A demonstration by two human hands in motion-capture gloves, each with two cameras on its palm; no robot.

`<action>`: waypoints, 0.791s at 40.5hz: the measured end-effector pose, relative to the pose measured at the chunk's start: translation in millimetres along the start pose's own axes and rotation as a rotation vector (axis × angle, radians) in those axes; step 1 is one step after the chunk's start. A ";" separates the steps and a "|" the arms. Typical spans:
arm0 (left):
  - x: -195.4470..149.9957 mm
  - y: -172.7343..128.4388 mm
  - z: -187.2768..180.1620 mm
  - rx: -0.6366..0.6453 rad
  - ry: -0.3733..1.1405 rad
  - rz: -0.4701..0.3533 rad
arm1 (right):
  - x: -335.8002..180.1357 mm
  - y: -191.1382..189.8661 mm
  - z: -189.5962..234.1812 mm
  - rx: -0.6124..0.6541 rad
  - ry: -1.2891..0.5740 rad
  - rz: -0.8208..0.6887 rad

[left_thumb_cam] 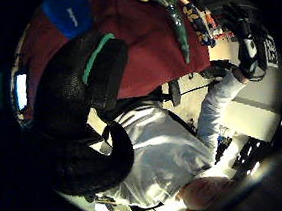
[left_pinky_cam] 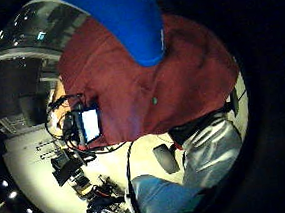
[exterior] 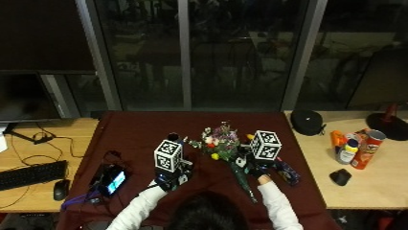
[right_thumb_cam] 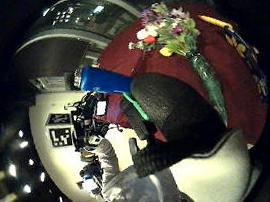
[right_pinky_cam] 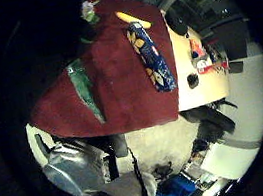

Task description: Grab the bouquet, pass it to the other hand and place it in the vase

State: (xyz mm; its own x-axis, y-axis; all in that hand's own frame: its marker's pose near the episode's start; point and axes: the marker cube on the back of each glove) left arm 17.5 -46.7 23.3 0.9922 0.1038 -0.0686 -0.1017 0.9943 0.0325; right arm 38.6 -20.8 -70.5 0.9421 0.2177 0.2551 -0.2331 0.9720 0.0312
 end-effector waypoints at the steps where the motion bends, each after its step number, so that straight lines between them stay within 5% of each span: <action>1: 0.7 -1.1 -1.0 0.008 0.004 0.004 | 3.2 -1.2 1.8 -0.004 0.003 0.015; 12: 5.3 -2.0 0.7 -0.013 0.023 0.028 | 21.9 5.0 18.2 -0.039 0.059 0.110; 32: 2.3 -6.7 10.9 -0.031 0.025 0.048 | 75.6 86.4 68.0 -0.082 0.216 0.221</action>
State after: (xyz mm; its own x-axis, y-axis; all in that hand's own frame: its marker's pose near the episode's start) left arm 21.2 -53.4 33.7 0.9841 0.1517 -0.0921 -0.1518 0.9884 0.0058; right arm 73.4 73.5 17.2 0.9023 0.4297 0.0353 -0.4259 0.9010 -0.0824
